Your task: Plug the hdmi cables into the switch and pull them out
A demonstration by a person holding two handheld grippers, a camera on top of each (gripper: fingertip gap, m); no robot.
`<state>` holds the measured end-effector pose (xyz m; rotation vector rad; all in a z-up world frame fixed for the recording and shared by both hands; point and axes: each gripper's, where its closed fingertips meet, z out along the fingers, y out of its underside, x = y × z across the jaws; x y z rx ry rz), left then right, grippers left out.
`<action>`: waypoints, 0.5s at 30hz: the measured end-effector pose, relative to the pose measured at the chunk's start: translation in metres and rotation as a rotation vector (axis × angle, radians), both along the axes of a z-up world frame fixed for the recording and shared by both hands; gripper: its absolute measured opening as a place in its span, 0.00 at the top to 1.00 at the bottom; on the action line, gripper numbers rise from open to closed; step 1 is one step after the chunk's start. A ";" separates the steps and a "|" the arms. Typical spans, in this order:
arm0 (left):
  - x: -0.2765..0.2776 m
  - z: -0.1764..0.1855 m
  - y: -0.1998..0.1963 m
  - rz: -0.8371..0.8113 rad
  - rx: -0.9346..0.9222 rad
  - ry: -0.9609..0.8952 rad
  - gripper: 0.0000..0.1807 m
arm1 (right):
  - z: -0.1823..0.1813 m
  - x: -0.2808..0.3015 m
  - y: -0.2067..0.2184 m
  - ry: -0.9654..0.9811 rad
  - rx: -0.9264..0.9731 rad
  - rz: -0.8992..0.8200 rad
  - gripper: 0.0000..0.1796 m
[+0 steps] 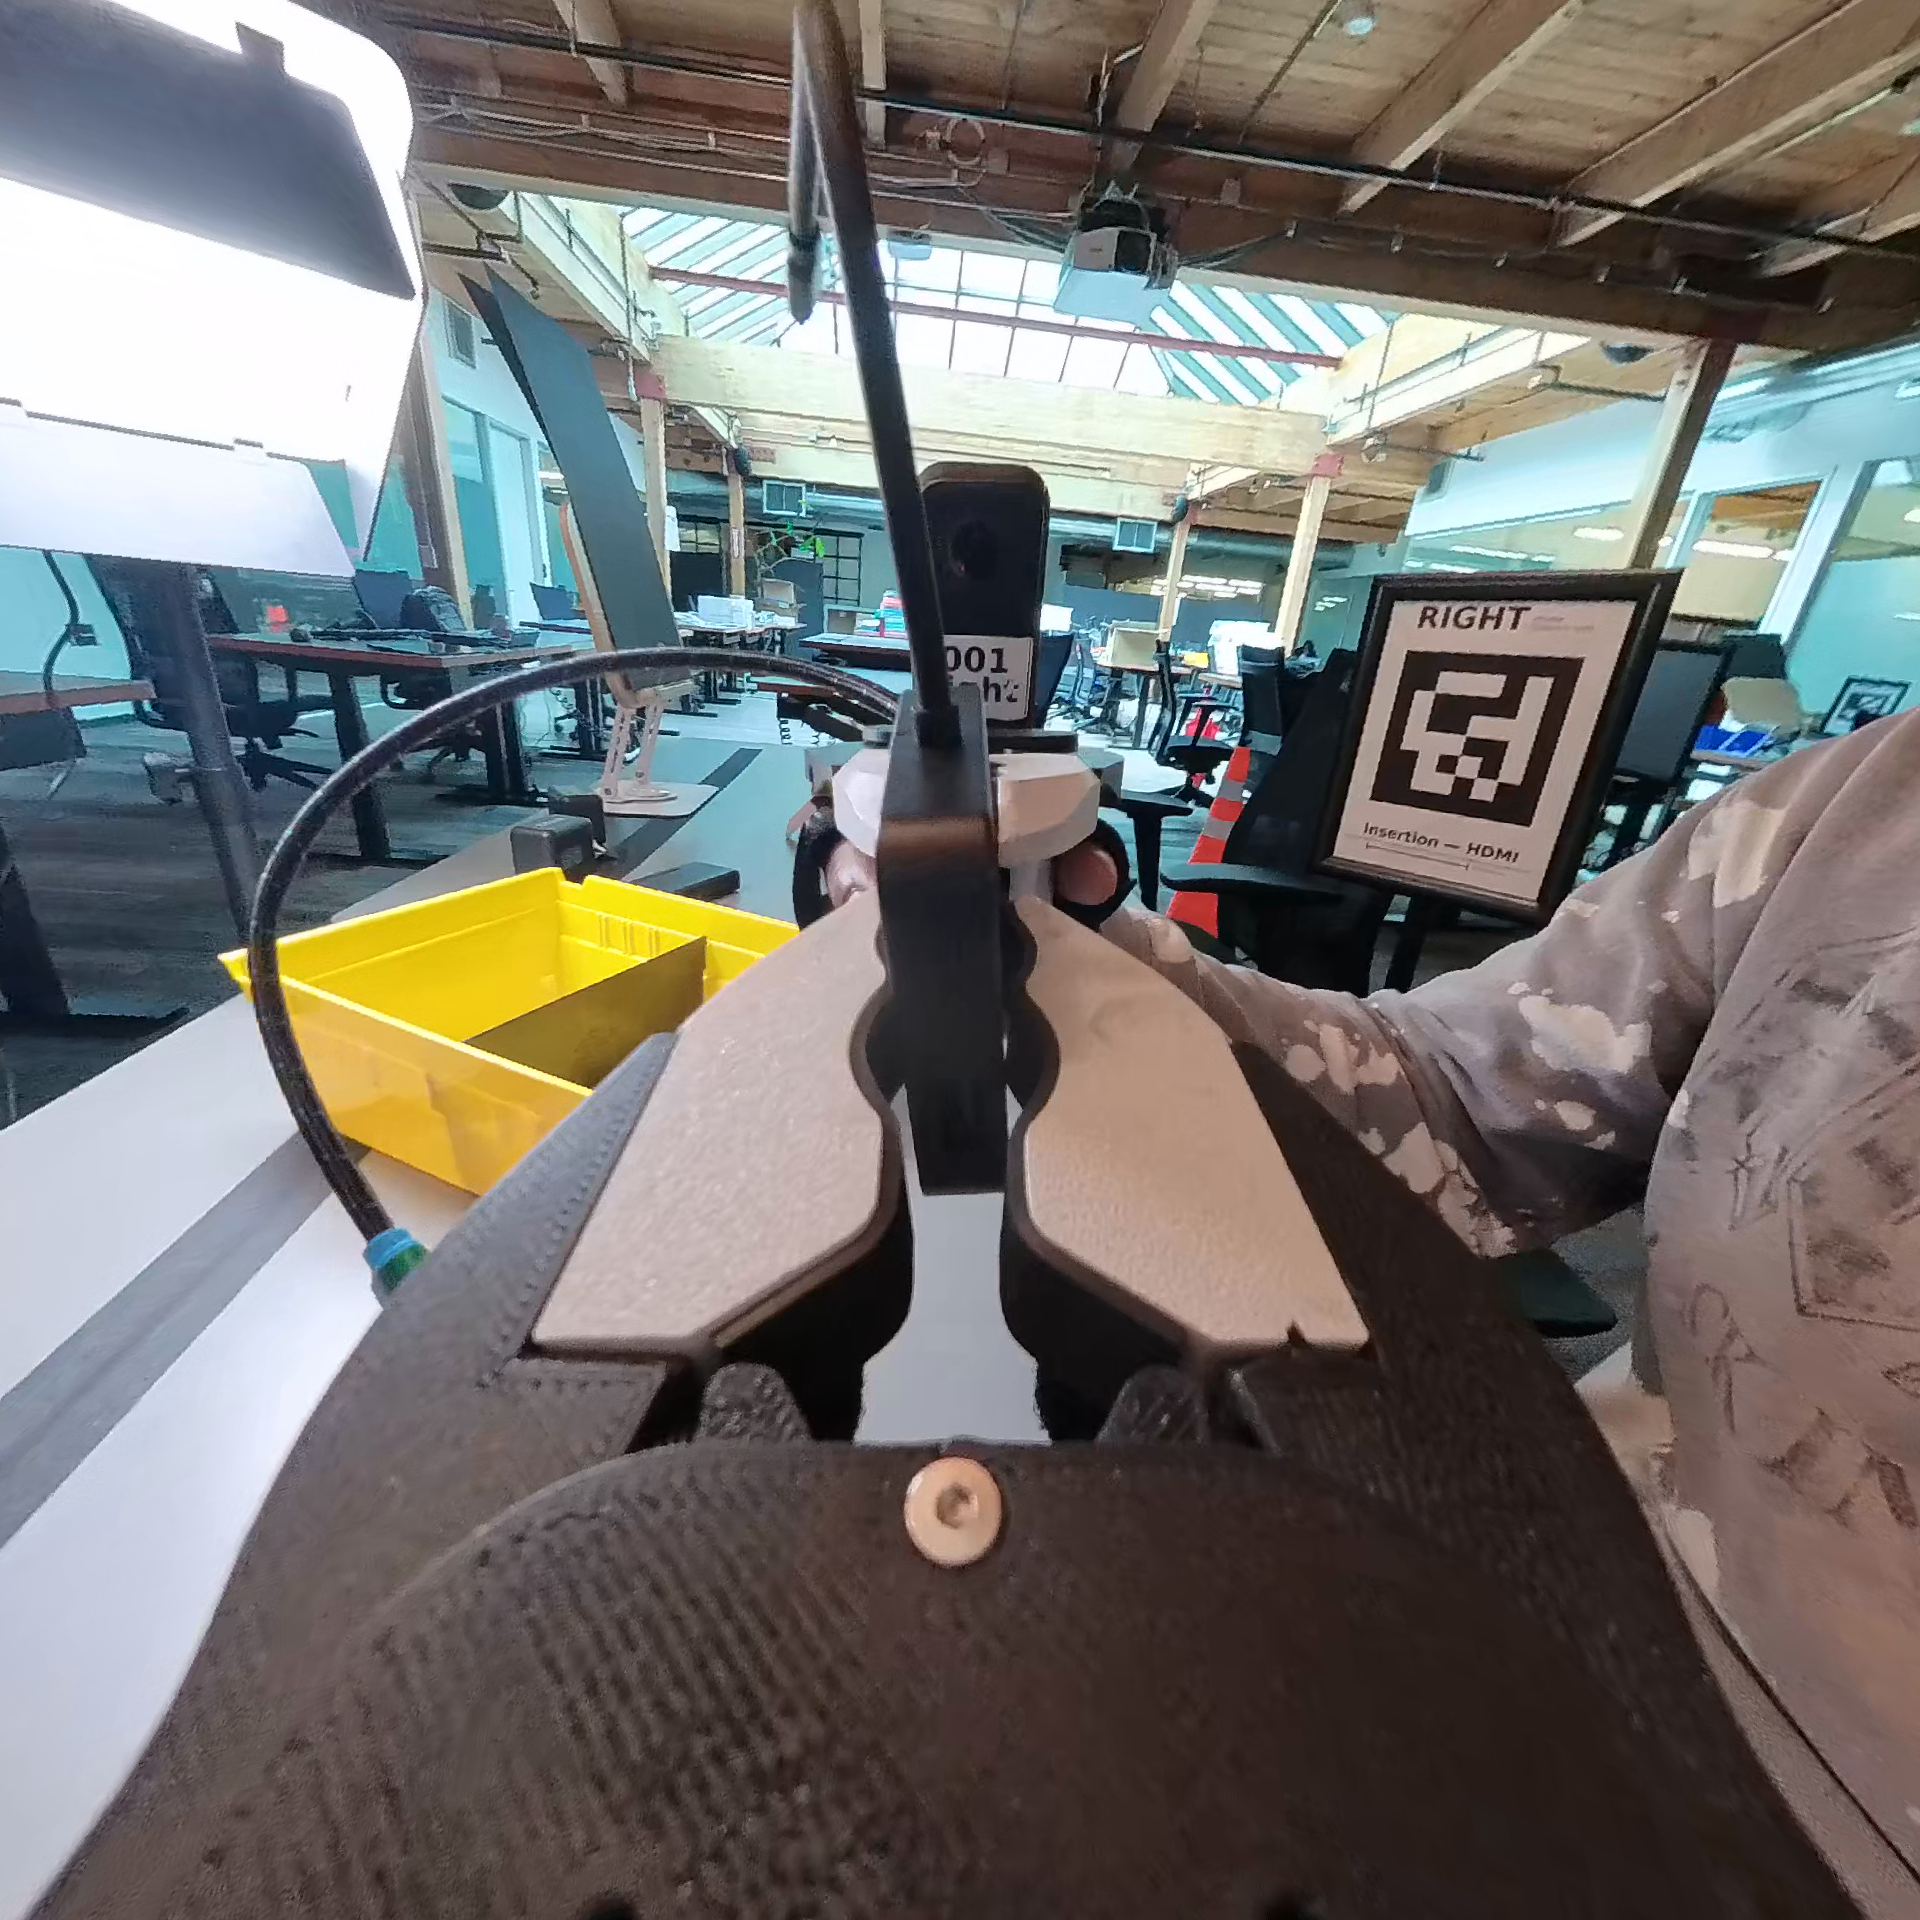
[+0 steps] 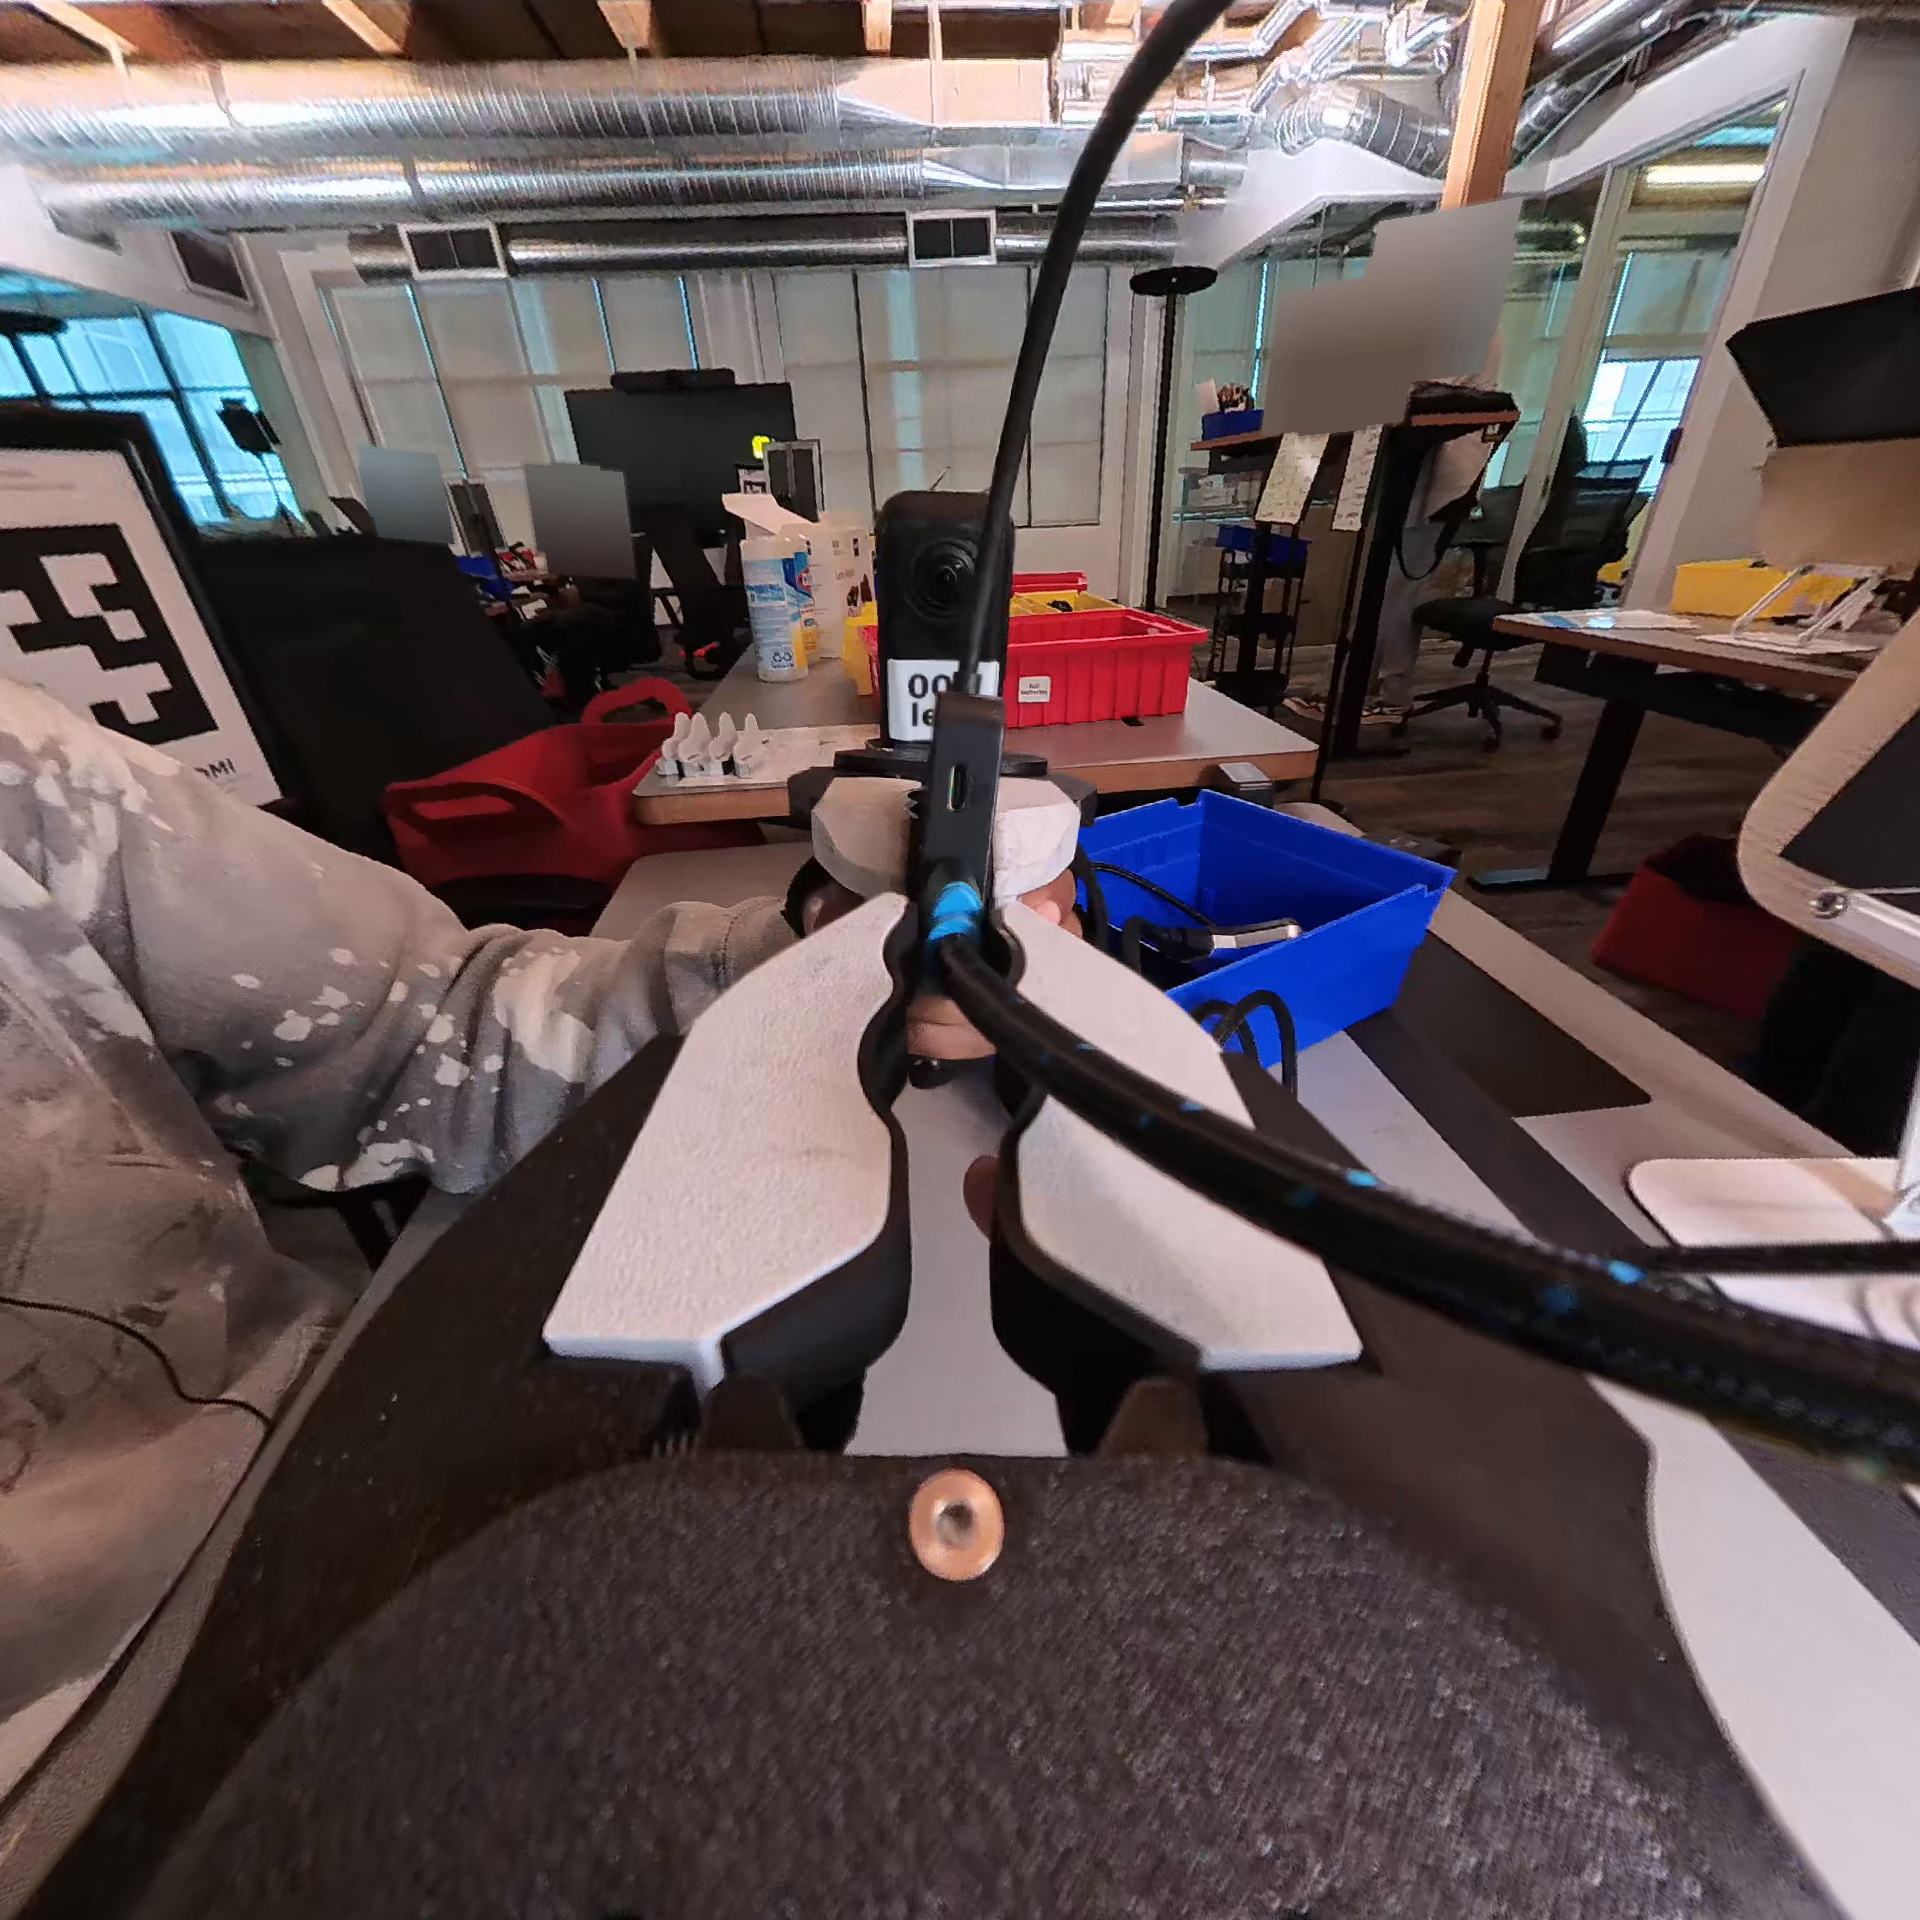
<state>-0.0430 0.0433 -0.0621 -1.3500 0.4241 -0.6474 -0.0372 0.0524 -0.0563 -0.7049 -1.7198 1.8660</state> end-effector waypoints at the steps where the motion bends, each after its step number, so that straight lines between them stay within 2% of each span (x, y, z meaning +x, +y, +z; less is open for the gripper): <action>1: 0.001 0.001 -0.001 0.002 0.002 0.011 0.92 | 0.001 0.001 -0.001 0.006 0.008 0.004 0.94; 7: 0.010 0.003 -0.002 0.029 -0.038 0.130 0.92 | 0.001 0.011 0.000 0.029 0.072 0.040 0.94; 10: 0.013 0.008 -0.001 0.038 -0.034 0.128 0.92 | 0.009 0.015 0.002 0.078 0.057 0.035 0.94; 12: -0.008 0.030 -0.013 0.079 0.054 0.024 0.92 | 0.037 0.032 0.030 0.176 -0.102 0.031 0.94; 13: -0.031 0.043 -0.027 0.112 0.101 -0.044 0.92 | 0.043 0.039 0.052 0.199 -0.106 -0.040 0.94; 15: -0.069 0.050 -0.050 0.232 0.116 -0.007 0.92 | 0.043 0.047 0.078 0.195 -0.003 -0.187 0.94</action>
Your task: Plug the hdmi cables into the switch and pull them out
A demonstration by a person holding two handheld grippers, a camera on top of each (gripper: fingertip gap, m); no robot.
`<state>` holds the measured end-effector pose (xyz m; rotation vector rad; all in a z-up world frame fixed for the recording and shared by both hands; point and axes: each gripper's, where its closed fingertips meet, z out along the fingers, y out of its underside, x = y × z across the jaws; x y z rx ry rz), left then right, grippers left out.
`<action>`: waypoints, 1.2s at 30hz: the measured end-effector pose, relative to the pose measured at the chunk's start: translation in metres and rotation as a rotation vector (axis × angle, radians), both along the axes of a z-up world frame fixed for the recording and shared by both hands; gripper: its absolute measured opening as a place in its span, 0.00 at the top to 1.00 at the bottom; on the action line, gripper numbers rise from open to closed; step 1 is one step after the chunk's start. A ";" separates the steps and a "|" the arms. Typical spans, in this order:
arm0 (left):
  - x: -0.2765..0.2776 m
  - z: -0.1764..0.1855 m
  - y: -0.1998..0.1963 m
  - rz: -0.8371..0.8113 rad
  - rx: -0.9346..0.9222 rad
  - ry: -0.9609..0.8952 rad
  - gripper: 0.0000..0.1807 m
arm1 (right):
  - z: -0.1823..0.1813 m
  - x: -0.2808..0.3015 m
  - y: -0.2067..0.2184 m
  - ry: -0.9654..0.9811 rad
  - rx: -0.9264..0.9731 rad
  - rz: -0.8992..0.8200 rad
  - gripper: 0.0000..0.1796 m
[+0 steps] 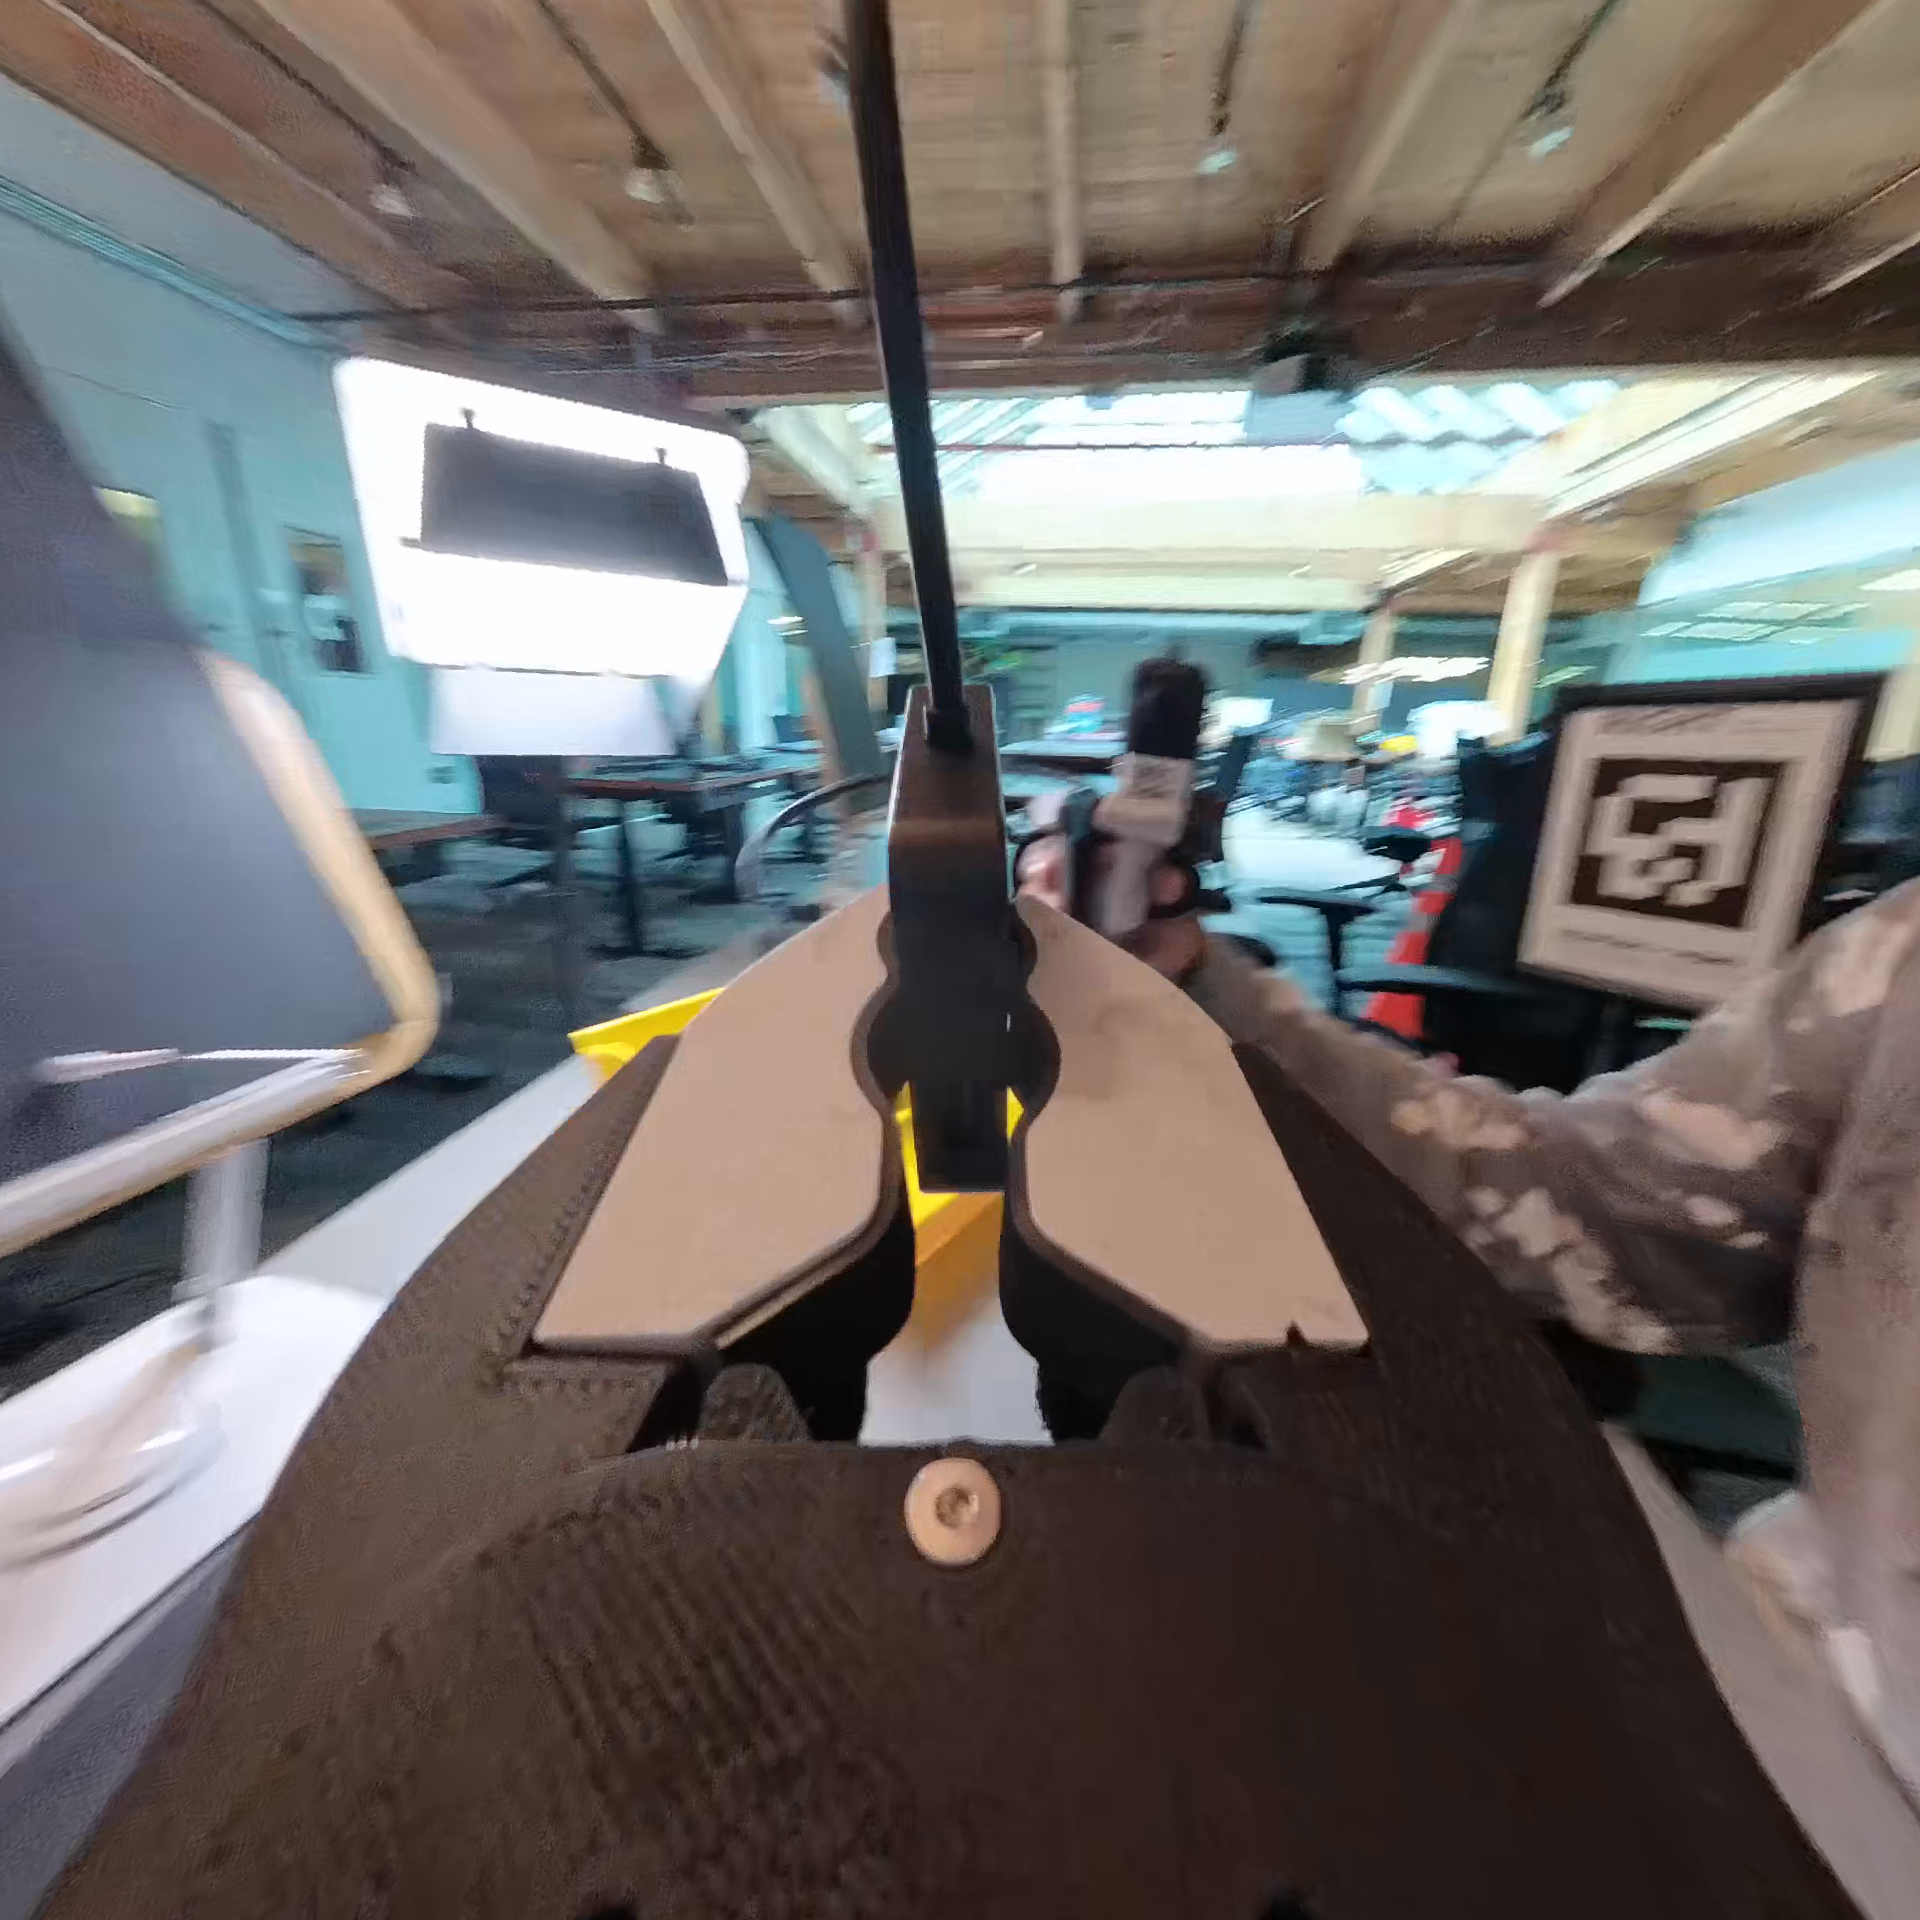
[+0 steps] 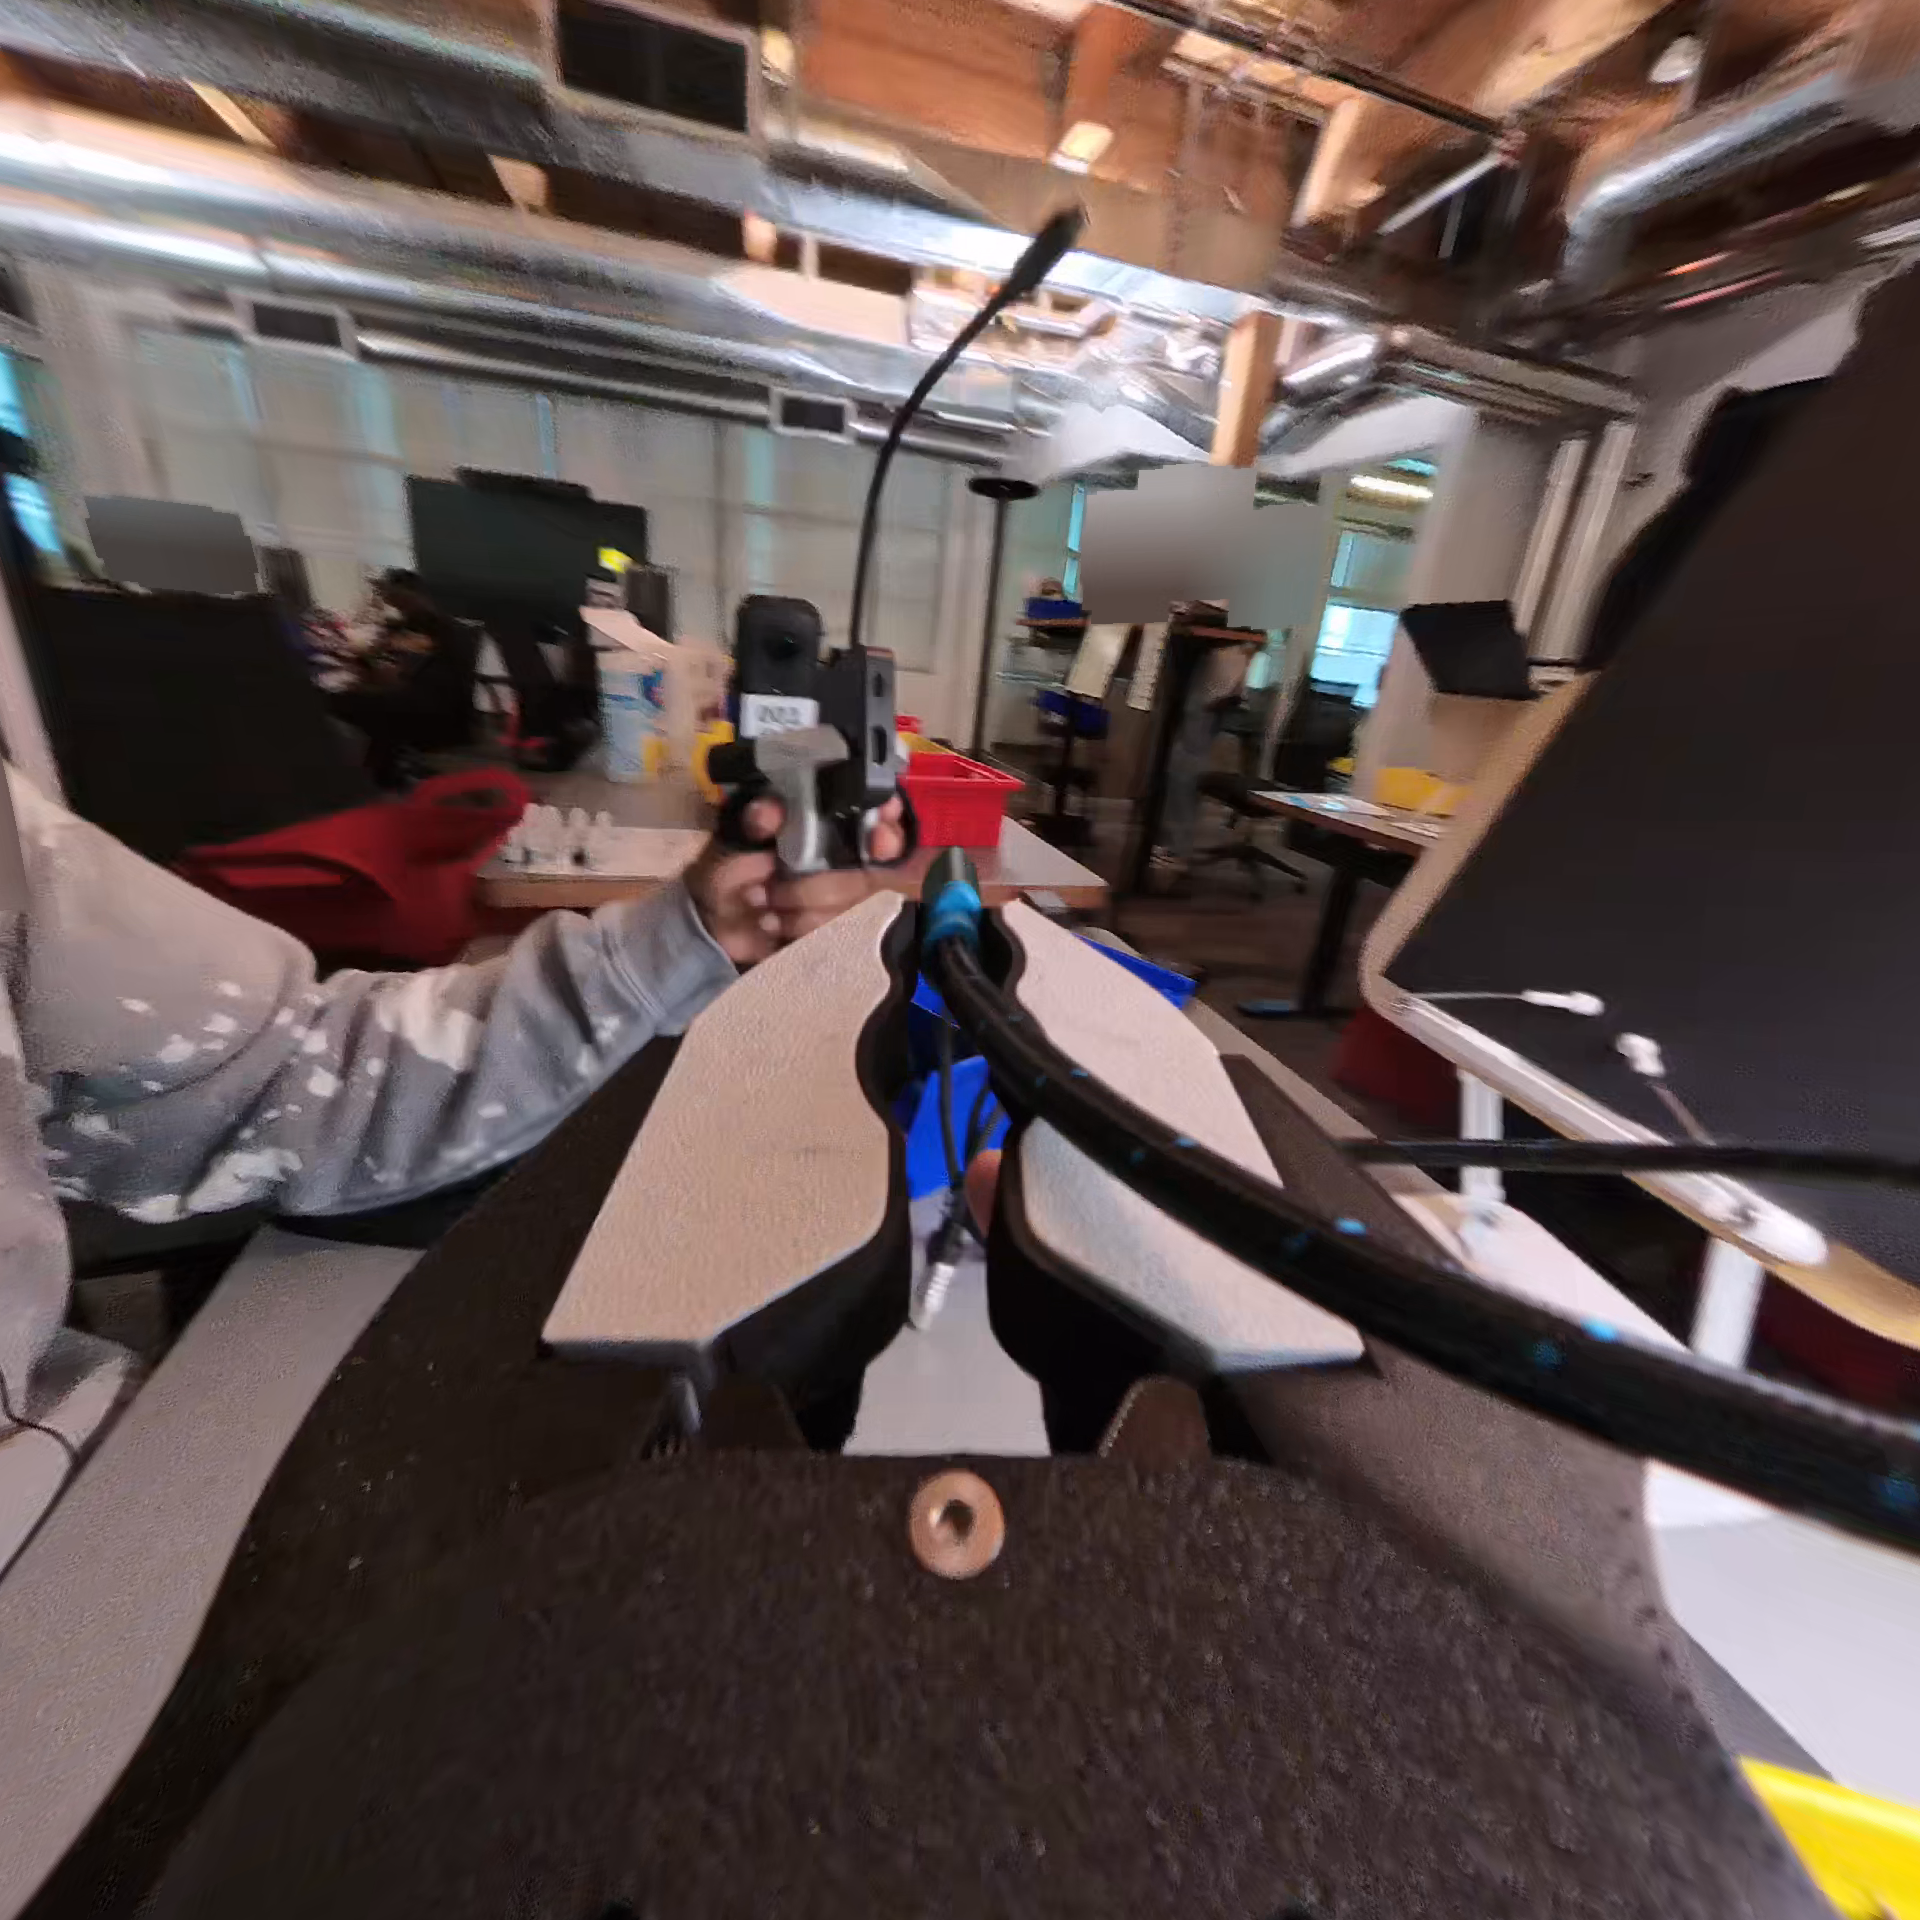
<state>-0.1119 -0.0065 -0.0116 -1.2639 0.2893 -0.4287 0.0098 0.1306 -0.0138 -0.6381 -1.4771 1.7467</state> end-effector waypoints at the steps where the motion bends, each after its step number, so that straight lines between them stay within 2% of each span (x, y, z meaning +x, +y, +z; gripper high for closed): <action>1: -0.012 0.003 -0.008 0.056 -0.001 0.018 0.92 | 0.003 0.004 0.005 -0.006 0.009 -0.028 0.94; 5: -0.033 0.005 -0.016 0.163 -0.041 0.005 0.92 | -0.004 0.000 0.026 -0.121 0.044 -0.164 0.94; 10: -0.034 0.002 -0.013 0.146 -0.060 -0.035 0.92 | -0.043 -0.011 0.072 -0.389 0.114 -0.461 0.94; 13: -0.035 -0.001 -0.011 0.148 -0.078 -0.037 0.92 | -0.076 -0.015 0.102 -0.600 0.150 -0.667 0.94; 16: -0.036 -0.004 -0.009 0.142 -0.094 -0.057 0.92 | -0.124 -0.012 0.130 -0.869 0.274 -0.877 0.94; 18: -0.037 -0.006 -0.007 0.138 -0.107 -0.066 0.92 | -0.155 -0.012 0.143 -1.012 0.347 -0.957 0.94; 22: -0.034 -0.009 -0.004 0.125 -0.127 -0.068 0.92 | -0.224 -0.011 0.156 -1.275 0.457 -0.963 0.94; 25: -0.031 -0.012 -0.002 0.112 -0.143 -0.054 0.92 | -0.245 -0.017 0.155 -1.316 0.470 -0.926 0.94; 29: -0.030 -0.016 0.002 0.109 -0.157 -0.051 0.92 | -0.243 -0.029 0.147 -1.248 0.498 -0.884 0.93; 32: -0.028 -0.020 0.007 0.100 -0.171 -0.052 0.92 | -0.235 -0.031 0.133 -1.210 0.481 -0.792 0.84; 36: -0.022 -0.026 0.012 0.087 -0.196 -0.027 0.92 | -0.191 -0.034 0.116 -1.038 0.433 -0.726 0.82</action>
